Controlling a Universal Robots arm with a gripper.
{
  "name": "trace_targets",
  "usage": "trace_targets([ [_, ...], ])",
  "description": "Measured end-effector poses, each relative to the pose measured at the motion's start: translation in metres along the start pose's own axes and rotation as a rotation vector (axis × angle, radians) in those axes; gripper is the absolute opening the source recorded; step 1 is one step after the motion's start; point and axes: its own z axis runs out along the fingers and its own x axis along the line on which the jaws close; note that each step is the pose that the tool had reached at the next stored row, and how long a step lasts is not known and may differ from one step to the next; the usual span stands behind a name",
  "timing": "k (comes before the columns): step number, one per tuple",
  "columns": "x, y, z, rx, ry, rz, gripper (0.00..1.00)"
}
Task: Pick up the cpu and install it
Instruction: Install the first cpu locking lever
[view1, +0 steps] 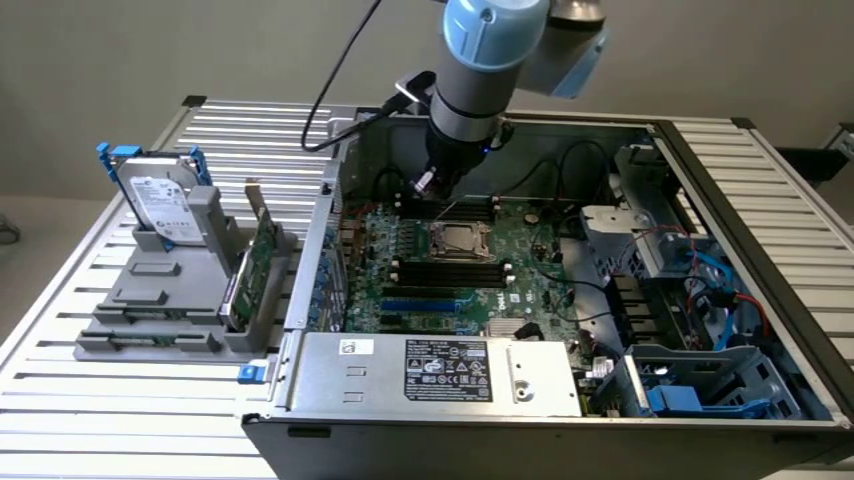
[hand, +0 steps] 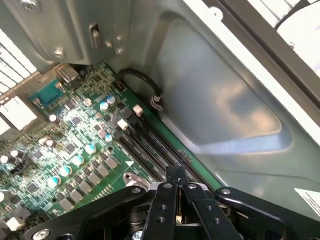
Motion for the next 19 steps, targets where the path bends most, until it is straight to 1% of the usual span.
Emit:
trace_targets([
  [2, 0.0010, 0.0011, 0.0000, 0.0003, 0.0002, 0.000, 0.11],
  [15, 0.0011, 0.0011, -0.0001, 0.0004, 0.0006, 0.000, 0.11],
  [17, 0.0011, 0.0011, 0.0000, 0.0023, 0.0024, 0.000, 0.11],
  [18, 0.0011, 0.0012, 0.0000, 0.0053, 0.0057, 0.000, 0.11],
  [19, 0.0012, 0.0012, 0.0001, 0.0096, 0.0102, 0.000, 0.11],
])
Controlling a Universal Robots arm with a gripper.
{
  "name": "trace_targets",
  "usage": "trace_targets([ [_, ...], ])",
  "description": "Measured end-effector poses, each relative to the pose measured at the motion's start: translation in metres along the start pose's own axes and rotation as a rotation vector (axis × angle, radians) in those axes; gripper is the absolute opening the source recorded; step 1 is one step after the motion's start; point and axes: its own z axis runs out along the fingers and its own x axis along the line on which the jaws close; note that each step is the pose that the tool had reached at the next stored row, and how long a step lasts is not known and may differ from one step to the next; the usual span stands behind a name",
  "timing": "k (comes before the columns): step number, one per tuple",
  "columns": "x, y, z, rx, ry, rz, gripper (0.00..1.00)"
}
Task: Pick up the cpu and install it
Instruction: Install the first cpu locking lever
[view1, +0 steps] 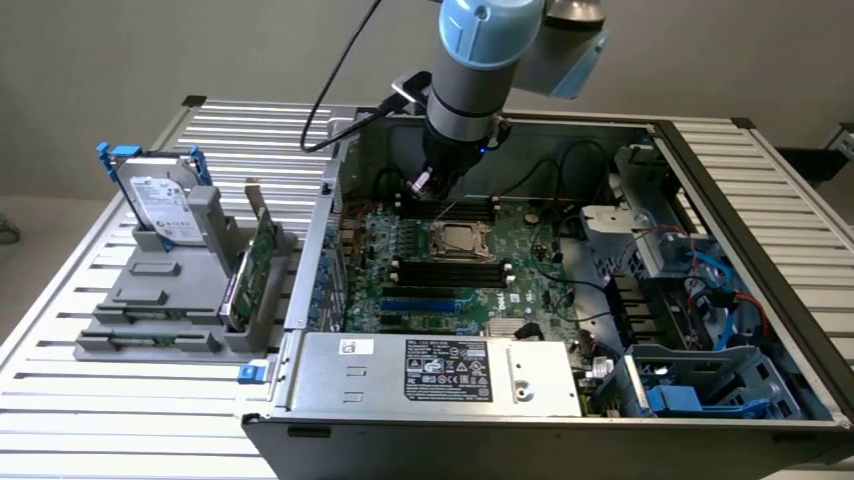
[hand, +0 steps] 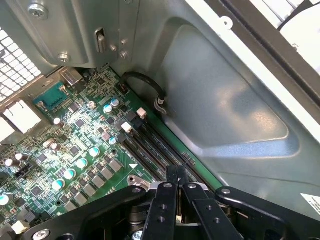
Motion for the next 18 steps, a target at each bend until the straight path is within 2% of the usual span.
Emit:
trace_targets([
  [3, 0.0001, 0.0002, 0.0005, 0.0167, 0.0184, -0.001, 0.11],
  [5, 0.0000, 0.0005, 0.0012, 0.0244, 0.0268, -0.002, 0.11],
  [6, -0.0001, 0.0006, 0.0015, 0.0263, 0.0286, -0.003, 0.11],
  [10, -0.0003, 0.0006, 0.0038, 0.0303, 0.0283, -0.009, 0.11],
  [18, 0.0002, -0.0008, 0.0076, 0.0304, 0.0362, -0.026, 0.11],
])
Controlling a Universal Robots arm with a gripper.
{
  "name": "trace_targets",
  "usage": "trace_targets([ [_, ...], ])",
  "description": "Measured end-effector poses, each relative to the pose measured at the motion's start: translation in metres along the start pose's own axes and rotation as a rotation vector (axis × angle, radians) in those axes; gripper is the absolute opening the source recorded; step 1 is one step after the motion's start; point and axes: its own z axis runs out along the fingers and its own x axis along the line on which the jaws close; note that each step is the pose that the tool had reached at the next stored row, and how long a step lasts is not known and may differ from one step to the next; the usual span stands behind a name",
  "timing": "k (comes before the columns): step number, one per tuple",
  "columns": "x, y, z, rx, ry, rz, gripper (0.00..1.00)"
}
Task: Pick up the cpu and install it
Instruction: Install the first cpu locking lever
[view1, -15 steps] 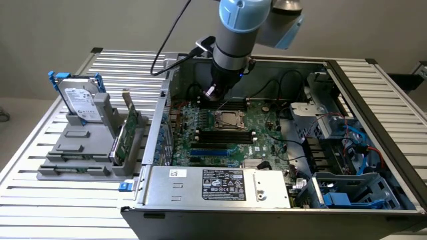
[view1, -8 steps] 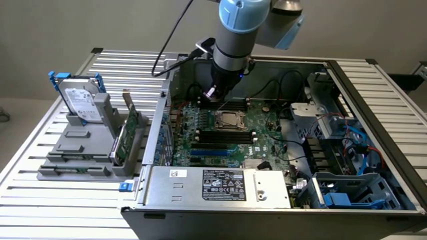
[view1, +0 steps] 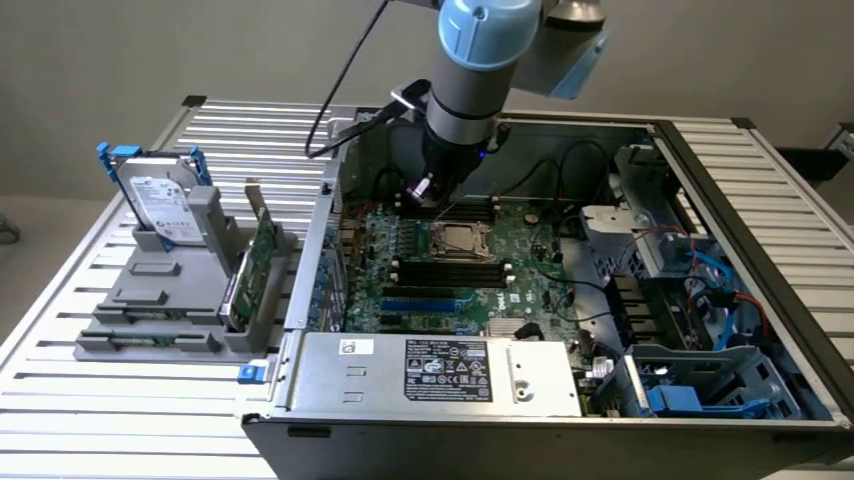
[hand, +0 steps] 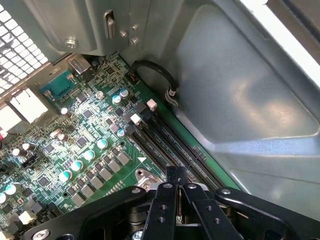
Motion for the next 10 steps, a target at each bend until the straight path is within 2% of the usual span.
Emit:
trace_targets([
  [10, -0.0022, -0.0045, 0.0042, -0.0057, 0.0091, -0.032, 0.11],
])
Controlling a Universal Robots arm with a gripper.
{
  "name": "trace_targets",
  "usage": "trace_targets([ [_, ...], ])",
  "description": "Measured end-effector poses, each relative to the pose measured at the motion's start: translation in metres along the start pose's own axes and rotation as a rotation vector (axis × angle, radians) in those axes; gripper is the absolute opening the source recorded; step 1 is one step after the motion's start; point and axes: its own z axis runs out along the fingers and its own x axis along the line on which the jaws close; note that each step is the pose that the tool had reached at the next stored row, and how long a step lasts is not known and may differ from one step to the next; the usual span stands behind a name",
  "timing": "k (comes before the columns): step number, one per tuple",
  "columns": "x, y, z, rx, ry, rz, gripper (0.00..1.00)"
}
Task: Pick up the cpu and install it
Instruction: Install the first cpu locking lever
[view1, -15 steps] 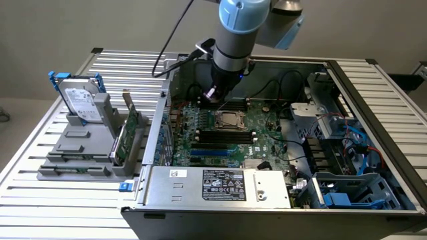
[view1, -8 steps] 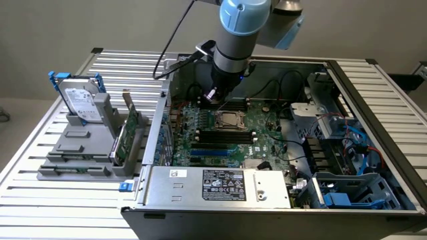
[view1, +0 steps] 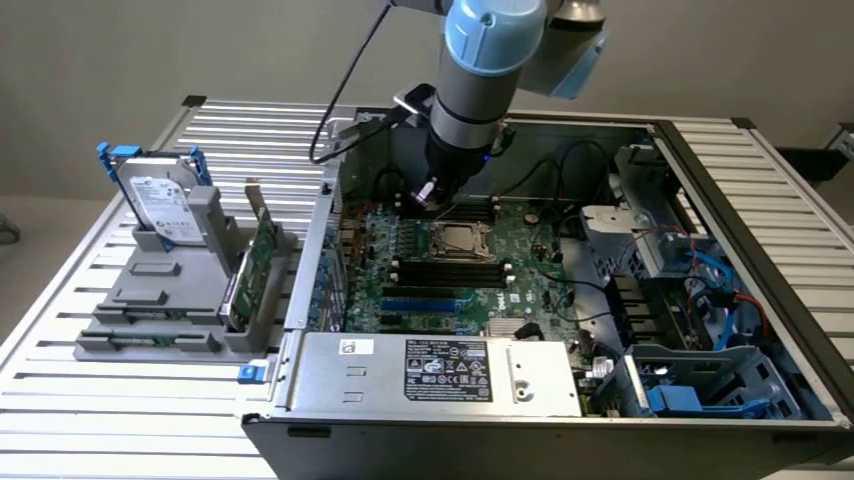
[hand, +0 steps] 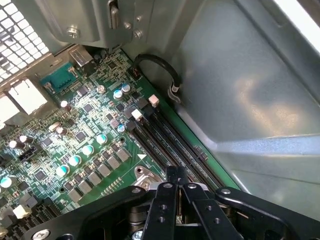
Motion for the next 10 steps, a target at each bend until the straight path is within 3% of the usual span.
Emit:
trace_targets([
  [10, -0.0022, -0.0035, 0.0016, -0.0031, 0.0074, -0.023, 0.11],
])
